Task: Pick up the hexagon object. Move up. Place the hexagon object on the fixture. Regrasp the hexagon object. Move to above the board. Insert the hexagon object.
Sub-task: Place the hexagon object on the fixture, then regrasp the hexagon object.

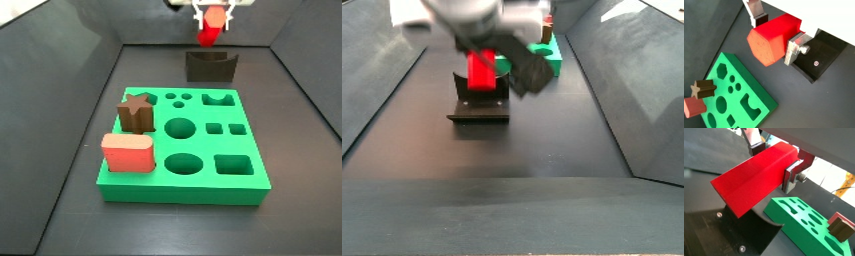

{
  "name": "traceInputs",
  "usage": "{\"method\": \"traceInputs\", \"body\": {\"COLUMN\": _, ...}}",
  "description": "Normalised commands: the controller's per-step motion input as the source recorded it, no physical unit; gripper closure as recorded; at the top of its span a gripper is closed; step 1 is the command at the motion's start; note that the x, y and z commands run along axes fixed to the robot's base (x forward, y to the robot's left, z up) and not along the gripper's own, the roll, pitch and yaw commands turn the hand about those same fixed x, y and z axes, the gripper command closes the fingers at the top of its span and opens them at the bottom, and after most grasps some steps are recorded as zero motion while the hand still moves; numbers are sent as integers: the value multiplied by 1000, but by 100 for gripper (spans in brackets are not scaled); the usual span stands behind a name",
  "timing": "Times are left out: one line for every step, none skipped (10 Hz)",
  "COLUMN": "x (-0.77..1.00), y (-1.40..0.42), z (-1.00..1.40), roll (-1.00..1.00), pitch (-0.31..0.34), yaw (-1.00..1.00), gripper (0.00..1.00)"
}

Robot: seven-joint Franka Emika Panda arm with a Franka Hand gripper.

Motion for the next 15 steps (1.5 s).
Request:
{"method": "traceInputs", "body": {"x": 179, "y": 141, "z": -1000, "roll": -317, "pitch": 74, "yaw": -172, "gripper": 100}}
{"method": "traceInputs", "body": {"x": 188, "y": 134, "z": -1000, "roll": -199, "pitch": 48, "yaw": -170, "gripper": 100}}
{"method": "traceInputs", "body": {"x": 173, "y": 117, "z": -882, "roll": -141, "pitch": 14, "yaw": -161, "gripper": 100}}
{"method": "traceInputs", "body": {"x": 143, "y": 101, "z": -680, "roll": -132, "pitch": -3, "yaw": -147, "gripper": 100}}
{"method": "traceInputs", "body": {"x": 117, "y": 75, "z": -436, "roll": -125, "pitch": -24, "yaw": -128, "gripper": 100}}
{"method": "traceInputs", "body": {"x": 83, "y": 79, "z": -301, "roll": -113, "pitch": -37, "yaw": -102, "gripper": 100}}
{"method": "traceInputs", "body": {"x": 75, "y": 93, "z": -288, "roll": -108, "pitch": -45, "yaw": -90, "gripper": 100}}
{"method": "traceInputs", "body": {"x": 74, "y": 90, "z": -289, "roll": -108, "pitch": -44, "yaw": -69, "gripper": 100}}
{"method": "traceInputs", "body": {"x": 73, "y": 90, "z": -289, "roll": -108, "pitch": -44, "yaw": -63, "gripper": 100}}
{"method": "traceInputs", "body": {"x": 0, "y": -500, "z": -167, "roll": 0, "pitch": 0, "yaw": 0, "gripper": 100}}
{"method": "traceInputs", "body": {"x": 0, "y": 0, "z": 0, "roll": 0, "pitch": 0, "yaw": 0, "gripper": 0}}
{"method": "traceInputs", "body": {"x": 0, "y": 0, "z": 1000, "roll": 51, "pitch": 23, "yaw": -9, "gripper": 0}}
{"method": "traceInputs", "body": {"x": -4, "y": -1, "z": 1000, "roll": 52, "pitch": 27, "yaw": -5, "gripper": 0}}
{"method": "traceInputs", "body": {"x": -28, "y": -2, "z": 1000, "roll": 64, "pitch": 40, "yaw": 2, "gripper": 0}}
{"method": "traceInputs", "body": {"x": -30, "y": -4, "z": 1000, "roll": 67, "pitch": 44, "yaw": 1, "gripper": 0}}
